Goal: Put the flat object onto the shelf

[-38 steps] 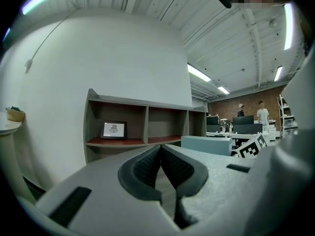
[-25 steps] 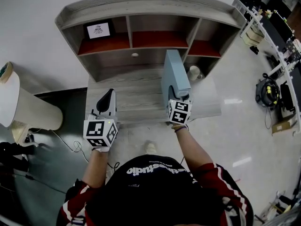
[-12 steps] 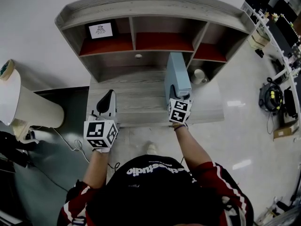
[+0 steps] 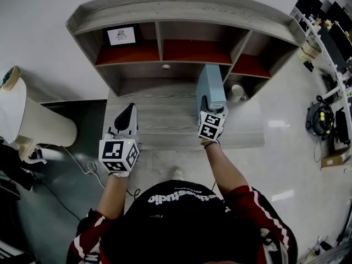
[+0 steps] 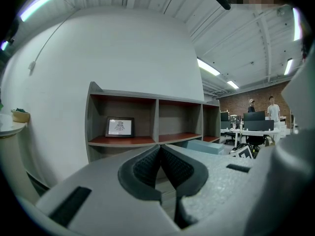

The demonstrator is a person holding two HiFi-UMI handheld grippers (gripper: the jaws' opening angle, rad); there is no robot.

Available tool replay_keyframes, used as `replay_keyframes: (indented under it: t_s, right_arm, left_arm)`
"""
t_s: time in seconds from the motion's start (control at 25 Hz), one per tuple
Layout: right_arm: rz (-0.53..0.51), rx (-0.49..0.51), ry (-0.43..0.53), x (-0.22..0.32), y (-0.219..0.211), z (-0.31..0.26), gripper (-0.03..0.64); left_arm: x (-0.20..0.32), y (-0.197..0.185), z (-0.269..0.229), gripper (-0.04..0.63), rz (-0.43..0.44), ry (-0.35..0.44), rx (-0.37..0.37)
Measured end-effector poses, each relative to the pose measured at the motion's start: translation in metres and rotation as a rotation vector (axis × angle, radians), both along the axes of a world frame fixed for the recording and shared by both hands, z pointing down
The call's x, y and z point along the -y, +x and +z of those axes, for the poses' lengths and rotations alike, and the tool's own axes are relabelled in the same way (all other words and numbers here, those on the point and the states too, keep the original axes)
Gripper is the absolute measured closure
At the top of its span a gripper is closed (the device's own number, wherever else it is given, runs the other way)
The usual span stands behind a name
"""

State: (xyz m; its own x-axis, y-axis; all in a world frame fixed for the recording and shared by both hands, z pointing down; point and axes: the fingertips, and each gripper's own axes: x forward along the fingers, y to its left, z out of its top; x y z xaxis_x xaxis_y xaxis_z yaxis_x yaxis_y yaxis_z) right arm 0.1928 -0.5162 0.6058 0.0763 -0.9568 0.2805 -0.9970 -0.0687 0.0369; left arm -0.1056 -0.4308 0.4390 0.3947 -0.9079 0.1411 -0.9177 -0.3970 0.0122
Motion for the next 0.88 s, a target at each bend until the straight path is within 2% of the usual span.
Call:
replay_keyframes:
  t_s: [0.88]
  right_arm:
    - [-0.005, -0.008, -0.018, 0.05, 0.002, 0.011, 0.336]
  left_arm:
    - [0.024, -0.011, 0.006, 0.589, -0.048, -0.022, -0.007]
